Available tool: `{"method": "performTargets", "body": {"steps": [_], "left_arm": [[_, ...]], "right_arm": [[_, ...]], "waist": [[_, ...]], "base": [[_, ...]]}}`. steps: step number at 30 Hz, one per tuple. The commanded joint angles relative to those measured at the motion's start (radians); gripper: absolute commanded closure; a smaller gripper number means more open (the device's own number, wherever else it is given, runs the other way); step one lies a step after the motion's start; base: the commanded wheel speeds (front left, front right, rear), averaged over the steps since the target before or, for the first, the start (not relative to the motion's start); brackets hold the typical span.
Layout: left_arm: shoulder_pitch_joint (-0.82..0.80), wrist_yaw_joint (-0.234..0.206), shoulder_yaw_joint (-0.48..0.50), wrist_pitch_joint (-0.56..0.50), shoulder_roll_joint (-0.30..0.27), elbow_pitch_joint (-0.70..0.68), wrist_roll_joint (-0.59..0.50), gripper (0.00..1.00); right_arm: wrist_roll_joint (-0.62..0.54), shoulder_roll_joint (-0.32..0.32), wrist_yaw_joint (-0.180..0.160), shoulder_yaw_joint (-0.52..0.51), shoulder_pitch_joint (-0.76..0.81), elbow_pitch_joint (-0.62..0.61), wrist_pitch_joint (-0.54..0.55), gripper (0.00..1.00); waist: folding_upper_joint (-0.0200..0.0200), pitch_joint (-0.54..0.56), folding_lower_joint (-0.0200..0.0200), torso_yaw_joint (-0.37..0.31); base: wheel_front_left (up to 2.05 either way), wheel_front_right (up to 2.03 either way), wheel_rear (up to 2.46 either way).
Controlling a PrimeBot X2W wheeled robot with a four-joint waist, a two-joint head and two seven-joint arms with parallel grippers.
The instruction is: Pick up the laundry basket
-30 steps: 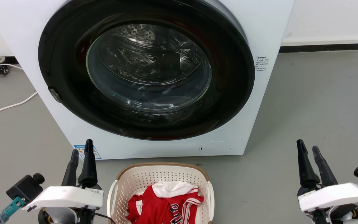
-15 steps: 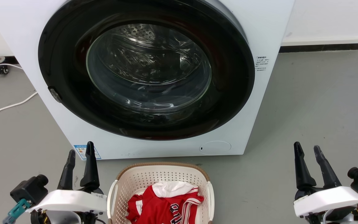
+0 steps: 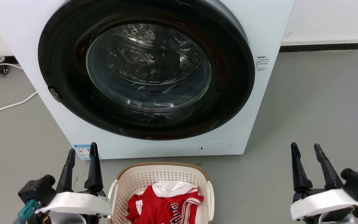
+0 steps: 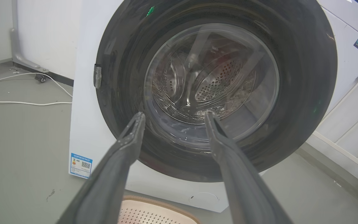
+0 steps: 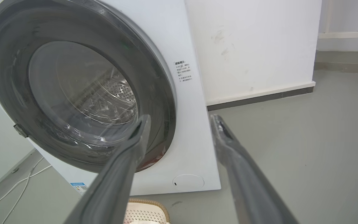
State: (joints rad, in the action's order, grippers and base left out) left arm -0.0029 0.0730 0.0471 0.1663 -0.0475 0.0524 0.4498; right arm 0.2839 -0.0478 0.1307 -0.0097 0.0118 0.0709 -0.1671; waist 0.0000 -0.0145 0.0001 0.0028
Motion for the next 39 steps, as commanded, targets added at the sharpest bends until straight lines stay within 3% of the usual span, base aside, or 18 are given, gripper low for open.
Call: {"method": "performTargets", "body": {"steps": [1,39], "left_arm": [[0.007,-0.006,-0.001,0.01,-0.003,-0.013,-0.03,0.0],[0.036,-0.046,-0.024,0.087,-0.004,-0.015,-0.336,0.0]], "right_arm": [[-0.033,-0.004,0.0,0.002,0.006,-0.013,-0.009,0.0],[-0.308,-0.004,0.0,-0.001,0.034,-0.035,-0.086,0.0]], "waist": [[0.0,0.0,0.0,0.0],[0.0,-0.006,-0.0001,-0.004]], "base": [[0.0,0.0,0.0],[0.0,0.0,0.0]]}}
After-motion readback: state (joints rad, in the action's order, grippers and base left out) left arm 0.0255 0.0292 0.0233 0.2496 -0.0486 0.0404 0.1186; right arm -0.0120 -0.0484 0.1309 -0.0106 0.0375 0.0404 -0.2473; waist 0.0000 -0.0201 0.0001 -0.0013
